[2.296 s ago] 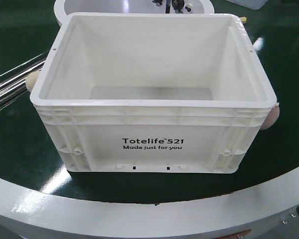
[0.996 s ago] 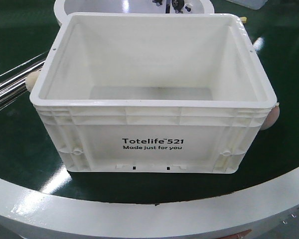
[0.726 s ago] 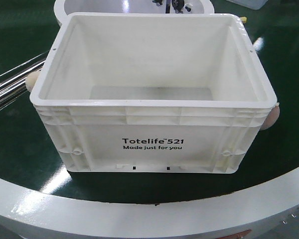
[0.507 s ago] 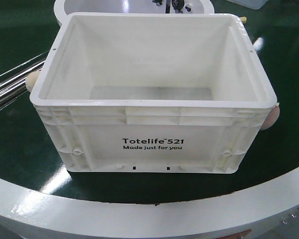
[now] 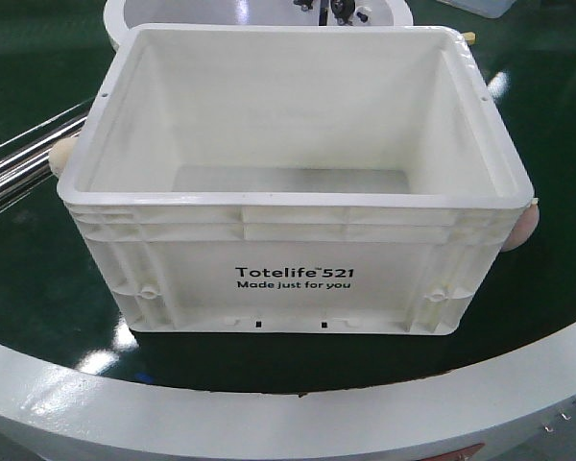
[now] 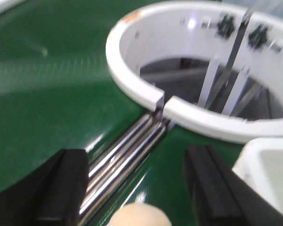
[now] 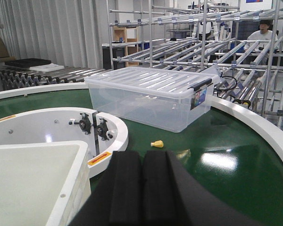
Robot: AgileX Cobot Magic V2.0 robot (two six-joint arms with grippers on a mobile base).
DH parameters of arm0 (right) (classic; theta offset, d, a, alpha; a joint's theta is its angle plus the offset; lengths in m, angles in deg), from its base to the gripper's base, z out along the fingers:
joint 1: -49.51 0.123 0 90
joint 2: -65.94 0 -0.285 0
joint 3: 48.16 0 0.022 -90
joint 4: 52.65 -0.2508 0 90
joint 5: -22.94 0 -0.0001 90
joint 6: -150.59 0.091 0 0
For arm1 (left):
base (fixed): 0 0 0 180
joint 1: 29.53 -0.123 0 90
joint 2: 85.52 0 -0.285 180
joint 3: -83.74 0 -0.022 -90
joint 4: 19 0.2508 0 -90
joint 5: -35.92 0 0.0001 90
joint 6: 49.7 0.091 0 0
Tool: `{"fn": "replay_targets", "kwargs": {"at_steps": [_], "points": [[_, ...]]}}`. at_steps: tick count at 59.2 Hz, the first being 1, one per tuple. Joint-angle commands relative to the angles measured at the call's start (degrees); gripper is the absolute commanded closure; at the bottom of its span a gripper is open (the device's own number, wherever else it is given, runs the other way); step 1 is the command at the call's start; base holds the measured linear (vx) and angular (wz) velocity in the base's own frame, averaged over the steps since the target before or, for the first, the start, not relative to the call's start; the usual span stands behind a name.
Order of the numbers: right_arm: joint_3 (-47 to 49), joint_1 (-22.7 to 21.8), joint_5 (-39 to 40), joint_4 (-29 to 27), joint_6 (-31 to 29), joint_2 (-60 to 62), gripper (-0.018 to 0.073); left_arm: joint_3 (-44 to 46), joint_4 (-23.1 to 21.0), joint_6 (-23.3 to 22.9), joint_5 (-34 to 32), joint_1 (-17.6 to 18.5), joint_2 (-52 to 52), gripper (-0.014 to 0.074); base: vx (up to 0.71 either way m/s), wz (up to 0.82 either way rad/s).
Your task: Place moving items into box and shelve
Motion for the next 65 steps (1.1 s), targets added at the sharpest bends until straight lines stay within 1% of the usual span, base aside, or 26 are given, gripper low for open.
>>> {"fn": "replay_targets", "kwargs": {"at_steps": [1, 7, 13, 21, 26, 32, 38, 45, 49, 51, 53, 56, 60, 62, 63, 65], "points": [[2.2, -0.3, 5.0, -0.1, -0.3, -0.3, 0.0562, 5.2, 0.5, -0.5, 1.2, 0.1, 3.4, 0.0033, 0.00, 0.00], [2.2, -0.3, 3.8, -0.1, -0.2, -0.9, 0.0559, 7.5, 0.5, -0.4, 5.6, 0.1, 9.3, 0.0038, 0.00, 0.00], [2.2, -0.3, 1.5, -0.1, 0.8, -3.0, 0.0543, 8.1, 0.2, -0.4, 5.8, 0.1, 14.1, 0.0038, 0.00, 0.00], [2.2, -0.3, -0.4, -0.2, 1.2, -5.5, 0.0515, 8.1, -2.9, 0.3, 5.7, 0.1, 18.6, 0.0038, 0.00, 0.00], [2.2, -0.3, -1.0, -0.2, 1.2, -6.3, 0.0496, 8.1, -3.2, 1.3, 5.9, 0.1, 20.8, 0.0038, 0.00, 0.00], [2.2, -0.3, -1.0, -0.2, 1.2, -6.5, 0.0474, 8.1, -4.2, 1.3, 9.0, 0.1, 23.0, 0.0038, 0.00, 0.00], [2.2, -0.3, -1.0, -0.2, 1.2, -6.5, 0.0450, 8.1, -4.0, 1.5, 11.8, 0.1, 25.5, 0.0038, 0.00, 0.00], [2.2, -0.3, -0.5, -0.2, 1.2, -6.5, 0.0424, 8.1, -3.8, 1.5, 11.8, 0.1, 27.6, 0.0038, 0.00, 0.00], [2.2, -0.3, 0.0, -0.2, 1.2, -6.5, 0.0411, 8.1, -3.9, 1.5, 11.0, 0.1, 28.0, 0.0057, 0.00, 0.00], [2.2, -0.3, 0.5, -0.2, 1.2, -6.5, 0.0403, 8.1, -4.0, 1.5, 10.7, 0.1, 28.0, 0.0089, 0.00, 0.00], [2.2, -0.3, 1.1, -0.2, 1.2, -6.5, 0.0399, 8.1, -4.0, 1.5, 10.6, 0.2, 28.0, 0.0142, 0.00, 0.00], [2.2, -0.3, 1.8, -0.2, 1.2, -6.5, 0.0397, 8.1, -4.0, 1.5, 10.7, 0.2, 27.8, 0.0253, 0.00, 0.00], [2.2, -0.3, 3.1, -0.1, 1.2, -6.5, 0.0395, 8.1, -3.7, 1.5, 11.5, 0.2, 27.8, 0.0460, 0.00, 0.00], [2.2, -0.3, 3.5, 0.0, 1.2, -6.5, 0.0395, 8.1, -3.0, 1.5, 12.0, 0.2, 27.8, 0.0593, 0.00, 0.00], [2.2, -0.3, 3.7, 0.0, 1.2, -6.5, 0.0395, 8.1, -2.3, 1.7, 12.1, 0.2, 27.8, 0.0608, 0.00, 0.00], [2.2, -0.3, 3.9, 0.0, 1.2, -6.5, 0.0394, 8.1, -1.3, 1.7, 12.4, 0.2, 27.8, 0.0606, 0.00, 0.00]]}}
